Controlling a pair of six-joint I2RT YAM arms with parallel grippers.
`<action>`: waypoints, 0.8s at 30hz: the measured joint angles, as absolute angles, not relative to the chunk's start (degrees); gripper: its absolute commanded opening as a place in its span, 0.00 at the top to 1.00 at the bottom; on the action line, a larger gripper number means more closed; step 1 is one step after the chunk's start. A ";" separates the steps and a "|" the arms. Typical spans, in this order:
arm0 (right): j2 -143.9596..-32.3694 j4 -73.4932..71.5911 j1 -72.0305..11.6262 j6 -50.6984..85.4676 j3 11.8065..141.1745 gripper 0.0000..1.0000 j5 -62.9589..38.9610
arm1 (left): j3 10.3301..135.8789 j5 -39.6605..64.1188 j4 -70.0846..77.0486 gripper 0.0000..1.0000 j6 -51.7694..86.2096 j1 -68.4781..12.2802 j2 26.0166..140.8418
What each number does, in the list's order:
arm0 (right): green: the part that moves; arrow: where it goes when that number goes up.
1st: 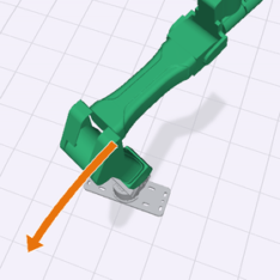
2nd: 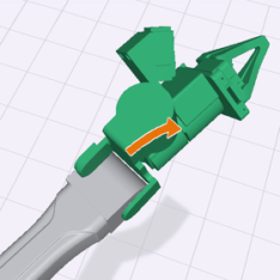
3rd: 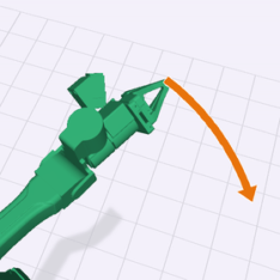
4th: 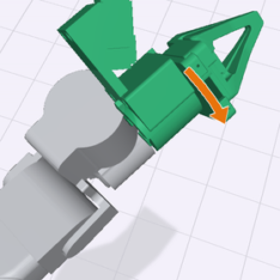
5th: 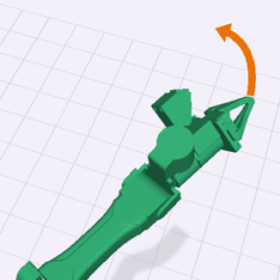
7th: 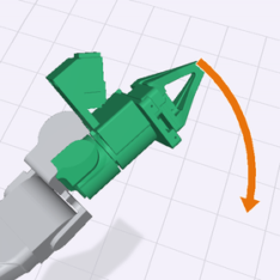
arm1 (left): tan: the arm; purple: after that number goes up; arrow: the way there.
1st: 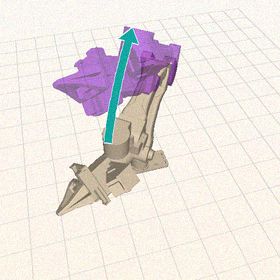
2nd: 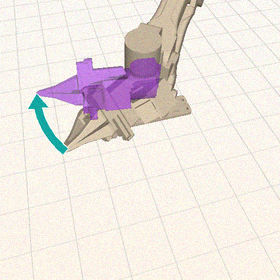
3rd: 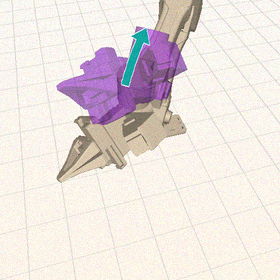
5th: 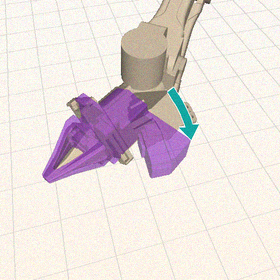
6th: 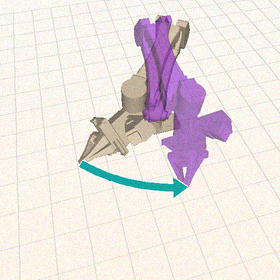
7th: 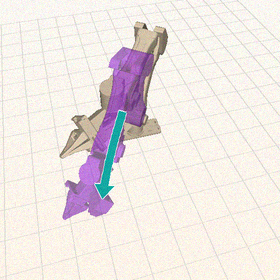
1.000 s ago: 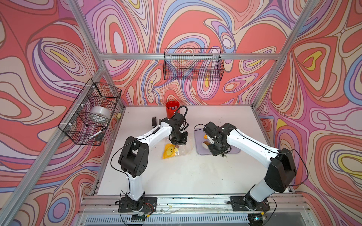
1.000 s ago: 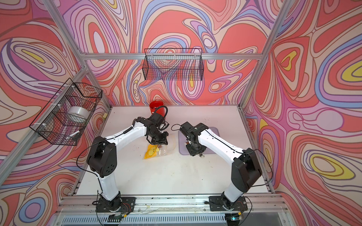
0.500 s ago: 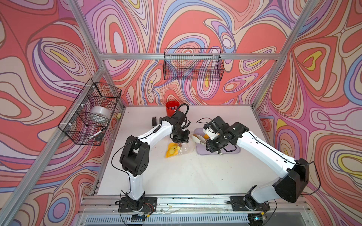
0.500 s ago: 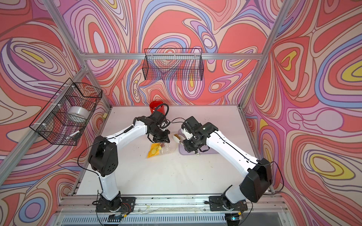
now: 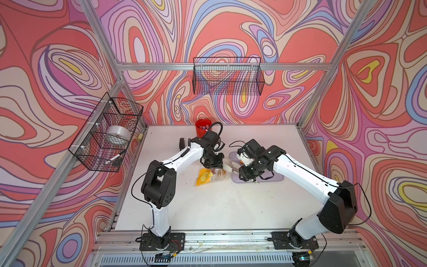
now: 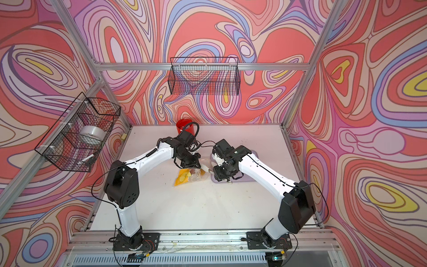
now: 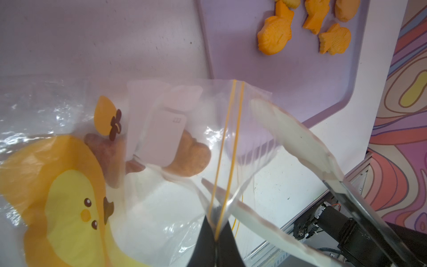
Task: Put the cookies into a resealable bag to prevent moisture
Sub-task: Place the cookie in the ziploc bag.
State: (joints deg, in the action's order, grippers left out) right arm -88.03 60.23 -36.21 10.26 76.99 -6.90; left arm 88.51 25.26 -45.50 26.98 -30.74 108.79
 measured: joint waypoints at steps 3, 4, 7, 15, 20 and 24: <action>-86.24 60.82 -35.83 10.20 76.97 0.48 -6.35 | 88.53 25.06 -45.45 1.00 27.00 -30.74 108.79; -85.36 61.28 -35.42 10.13 76.97 0.48 -6.09 | 88.55 24.93 -45.43 1.00 26.98 -30.74 108.79; -81.91 62.37 -31.97 9.96 76.97 0.47 -5.04 | 88.62 24.21 -45.47 1.00 27.00 -30.70 108.88; -85.84 63.66 -27.86 9.93 77.10 0.46 3.27 | 88.62 23.49 -45.50 1.00 27.00 -30.70 108.99; -93.45 61.25 -27.99 10.96 77.10 0.44 5.39 | 88.40 22.81 -45.54 1.00 27.00 -30.70 108.99; -97.89 60.05 -27.99 11.94 77.89 0.43 7.55 | 88.29 22.48 -45.58 1.00 27.00 -30.70 108.99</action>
